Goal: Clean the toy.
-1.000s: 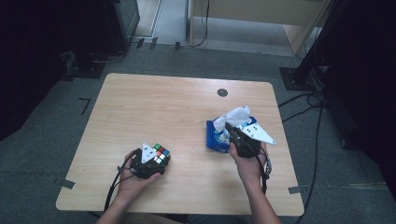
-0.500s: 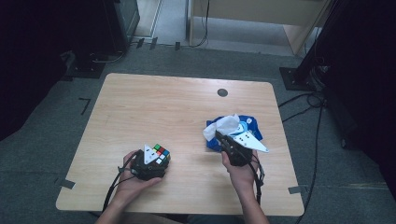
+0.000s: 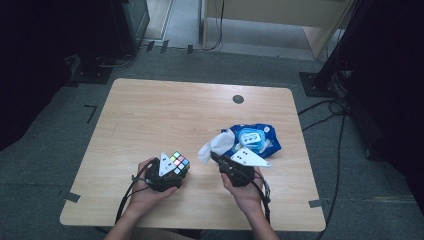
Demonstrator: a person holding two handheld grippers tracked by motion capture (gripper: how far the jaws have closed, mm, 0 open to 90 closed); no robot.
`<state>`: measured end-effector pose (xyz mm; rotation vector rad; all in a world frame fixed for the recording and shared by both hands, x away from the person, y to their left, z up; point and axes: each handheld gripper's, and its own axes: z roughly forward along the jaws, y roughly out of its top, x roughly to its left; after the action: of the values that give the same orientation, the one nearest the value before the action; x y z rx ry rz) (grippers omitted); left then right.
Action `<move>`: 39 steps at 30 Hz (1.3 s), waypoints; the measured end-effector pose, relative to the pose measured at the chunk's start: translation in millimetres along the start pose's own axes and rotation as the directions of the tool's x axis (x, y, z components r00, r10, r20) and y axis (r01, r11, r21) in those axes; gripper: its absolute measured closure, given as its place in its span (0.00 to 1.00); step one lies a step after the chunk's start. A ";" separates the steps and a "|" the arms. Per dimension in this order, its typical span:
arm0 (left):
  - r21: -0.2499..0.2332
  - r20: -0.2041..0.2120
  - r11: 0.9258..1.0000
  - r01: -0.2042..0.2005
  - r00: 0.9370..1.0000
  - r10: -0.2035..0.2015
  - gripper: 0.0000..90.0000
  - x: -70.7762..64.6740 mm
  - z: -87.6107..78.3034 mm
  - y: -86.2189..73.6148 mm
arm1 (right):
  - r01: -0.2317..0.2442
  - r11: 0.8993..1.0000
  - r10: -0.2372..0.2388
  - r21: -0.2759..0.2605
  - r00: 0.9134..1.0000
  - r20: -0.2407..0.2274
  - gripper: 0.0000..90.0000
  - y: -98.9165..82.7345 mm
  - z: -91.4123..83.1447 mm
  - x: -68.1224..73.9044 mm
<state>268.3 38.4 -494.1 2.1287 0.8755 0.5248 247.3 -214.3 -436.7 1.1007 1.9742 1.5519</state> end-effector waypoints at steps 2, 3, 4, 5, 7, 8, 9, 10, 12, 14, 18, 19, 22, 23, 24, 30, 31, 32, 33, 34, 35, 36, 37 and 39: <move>-0.009 0.010 1.000 -0.011 1.000 0.012 0.38 -3.0 -1.1 7.3 | 0.014 1.000 -0.014 0.008 0.999 -0.031 0.98 1.1 2.3 8.7; -0.017 0.009 1.000 -0.021 1.000 0.021 0.38 -4.8 -1.4 10.0 | 0.019 1.000 -0.019 0.011 0.999 -0.047 0.98 1.7 3.5 13.3; -0.017 0.009 1.000 -0.021 1.000 0.021 0.38 -4.8 -1.4 10.0 | 0.019 1.000 -0.019 0.011 0.999 -0.047 0.98 1.7 3.5 13.3; -0.023 0.013 0.999 -0.033 0.999 0.034 0.38 -8.6 -1.9 12.9 | 0.021 1.000 -0.020 0.015 0.997 -0.078 0.97 2.3 5.0 19.4; -0.025 0.021 0.999 -0.047 0.999 0.047 0.38 -13.5 -1.2 13.7 | 0.022 0.999 -0.019 0.025 0.994 -0.105 0.97 1.6 6.8 24.8; -0.025 0.021 0.999 -0.047 0.999 0.047 0.38 -13.5 -1.2 13.7 | 0.022 0.999 -0.019 0.025 0.994 -0.105 0.97 1.6 6.8 24.8; -0.022 0.031 0.998 -0.055 0.998 0.056 0.38 -16.5 -0.6 13.6 | 0.027 0.999 -0.023 0.029 0.993 -0.114 0.97 0.8 8.0 26.5; -0.023 0.038 0.998 -0.056 0.998 0.056 0.38 -17.6 -0.3 13.4 | 0.029 0.999 -0.023 0.043 0.991 -0.133 0.97 -1.0 10.7 30.6; -0.037 0.058 0.998 -0.041 0.997 0.043 0.38 -18.9 -0.3 12.4 | 0.051 0.996 -0.039 0.074 0.988 -0.152 0.96 -5.0 16.2 36.5; -0.042 0.064 0.999 -0.035 0.997 0.038 0.38 -18.6 -0.4 12.1 | 0.062 0.992 -0.044 0.112 0.987 -0.154 0.94 -9.1 21.6 39.5; -0.046 0.065 0.998 -0.035 0.997 0.038 0.38 -17.2 -0.9 10.1 | 0.052 0.990 -0.031 0.130 0.986 -0.161 0.72 -12.3 26.4 38.9; -0.046 0.068 0.999 -0.026 0.997 0.029 0.38 -15.3 0.0 8.5 | 0.065 0.989 -0.044 0.130 0.987 -0.157 0.58 -11.5 27.4 38.8; -0.045 0.068 0.999 -0.016 0.998 0.019 0.38 -11.1 0.7 7.1 | 0.064 0.985 -0.041 0.160 0.989 -0.143 0.43 -9.3 26.7 35.4; -0.044 0.067 0.999 -0.018 0.998 0.021 0.38 -9.7 0.1 7.1 | 0.057 0.983 -0.033 0.177 0.990 -0.138 0.41 -9.1 26.0 31.6; -0.056 0.069 0.998 -0.009 0.998 0.013 0.38 -8.8 -0.4 7.1 | 0.052 0.982 -0.028 0.183 0.991 -0.133 0.41 -9.2 25.1 29.0; -0.084 0.067 0.996 -0.019 0.997 0.025 0.38 -7.6 -2.8 6.8 | -0.003 0.984 0.024 0.178 0.993 -0.112 0.55 -10.7 15.8 8.3; -0.081 0.066 0.996 -0.022 0.997 0.027 0.38 -7.1 -2.5 6.4 | -0.012 0.985 0.033 0.173 0.992 -0.119 0.59 -11.3 14.1 5.4; -0.073 0.062 0.997 -0.023 0.998 0.028 0.38 -6.4 -1.9 5.5 | -0.022 0.985 0.044 0.173 0.991 -0.126 0.63 -11.6 12.8 2.7; -0.063 0.056 0.998 -0.017 0.998 0.021 0.38 -4.5 -1.5 4.3 | -0.031 0.986 0.049 0.166 0.993 -0.104 0.64 -12.6 11.5 -1.6; -0.063 0.056 0.998 -0.017 0.998 0.021 0.38 -4.5 -1.5 4.3 | -0.031 0.986 0.049 0.166 0.993 -0.104 0.64 -12.6 11.5 -1.6; -0.055 0.049 0.998 -0.011 0.999 0.014 0.38 -0.2 -2.9 1.8 | -0.038 0.986 0.049 0.162 0.996 -0.069 0.68 -13.5 11.2 -5.6; -0.056 0.045 0.998 -0.006 0.999 0.008 0.38 1.5 -3.9 0.4 | -0.035 0.986 0.045 0.165 0.997 -0.056 0.69 -13.9 11.7 -6.5; -0.054 0.044 0.999 -0.005 0.999 0.008 0.38 3.1 -4.9 -0.6 | -0.027 0.986 0.035 0.167 0.998 -0.045 0.70 -14.5 13.0 -7.7; -0.053 0.043 0.999 0.010 0.999 -0.007 0.38 5.6 -7.2 -3.0 | -0.023 0.985 0.029 0.171 0.999 -0.031 0.71 -16.3 17.0 -9.9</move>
<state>266.5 47.5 -491.4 2.0793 0.8374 0.4916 260.1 -212.5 -458.8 1.1780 2.1561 1.4442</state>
